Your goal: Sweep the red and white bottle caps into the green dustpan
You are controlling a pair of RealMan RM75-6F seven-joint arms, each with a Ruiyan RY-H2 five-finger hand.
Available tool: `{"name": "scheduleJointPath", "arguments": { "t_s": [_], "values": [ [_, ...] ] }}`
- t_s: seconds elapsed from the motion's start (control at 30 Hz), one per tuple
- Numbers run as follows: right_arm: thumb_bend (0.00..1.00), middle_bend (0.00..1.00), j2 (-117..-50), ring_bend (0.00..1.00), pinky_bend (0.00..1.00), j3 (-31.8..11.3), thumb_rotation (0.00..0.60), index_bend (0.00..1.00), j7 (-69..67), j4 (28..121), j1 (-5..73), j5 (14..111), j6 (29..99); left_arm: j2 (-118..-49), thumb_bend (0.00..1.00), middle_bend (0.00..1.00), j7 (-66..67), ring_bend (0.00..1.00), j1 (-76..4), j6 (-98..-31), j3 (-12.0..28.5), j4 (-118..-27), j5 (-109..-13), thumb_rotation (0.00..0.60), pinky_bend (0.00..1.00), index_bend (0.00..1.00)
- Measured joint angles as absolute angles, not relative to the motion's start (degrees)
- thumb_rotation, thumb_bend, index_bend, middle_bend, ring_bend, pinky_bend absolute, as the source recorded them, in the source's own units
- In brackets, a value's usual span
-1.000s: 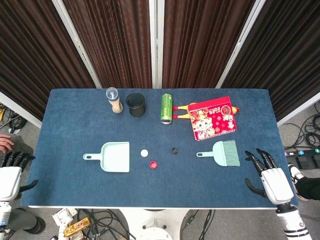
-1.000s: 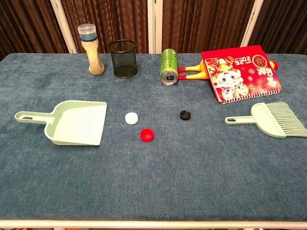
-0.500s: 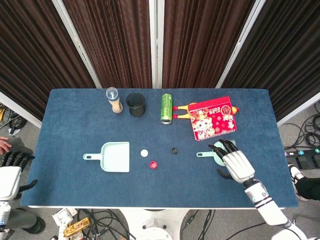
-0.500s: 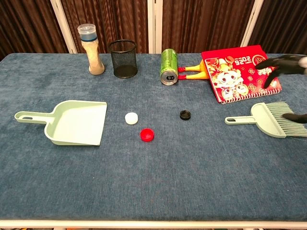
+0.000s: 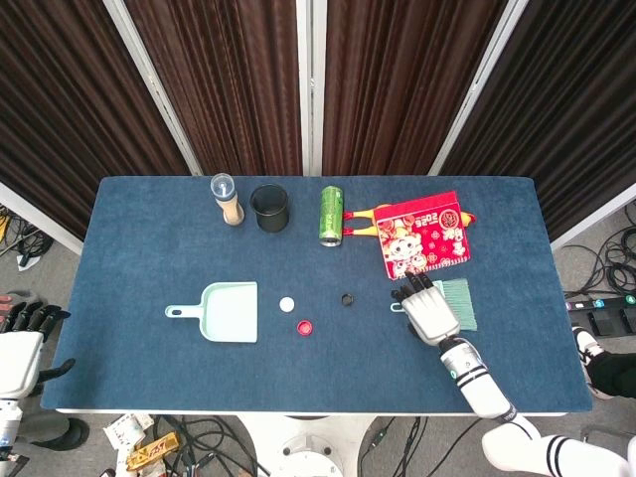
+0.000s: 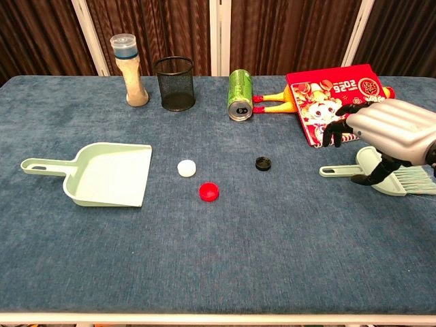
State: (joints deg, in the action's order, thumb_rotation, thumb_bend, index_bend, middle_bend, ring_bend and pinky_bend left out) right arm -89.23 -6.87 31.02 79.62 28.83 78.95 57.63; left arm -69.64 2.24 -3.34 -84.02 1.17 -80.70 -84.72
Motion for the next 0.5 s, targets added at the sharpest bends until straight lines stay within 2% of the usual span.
{"name": "scheduleJointPath", "arguments": {
  "t_s": [0.3, 0.5],
  "values": [
    [0.16, 0.36, -94.0, 0.12, 0.18, -6.2, 0.600, 0.37, 31.5, 71.2, 30.3, 77.2, 56.8, -70.2, 0.10, 0.23, 1.8, 0.14, -3.6, -83.5, 1.2, -80.0, -84.6, 0.600, 0.12, 0.30],
    [0.21, 0.40, -96.4, 0.15, 0.20, -6.1, 0.600, 0.41, 29.6, 66.9, 31.5, 77.0, 56.1, -70.4, 0.10, 0.23, 1.5, 0.14, -3.5, -83.6, 1.1, -79.6, -84.5, 0.600, 0.12, 0.30]
  ]
}}
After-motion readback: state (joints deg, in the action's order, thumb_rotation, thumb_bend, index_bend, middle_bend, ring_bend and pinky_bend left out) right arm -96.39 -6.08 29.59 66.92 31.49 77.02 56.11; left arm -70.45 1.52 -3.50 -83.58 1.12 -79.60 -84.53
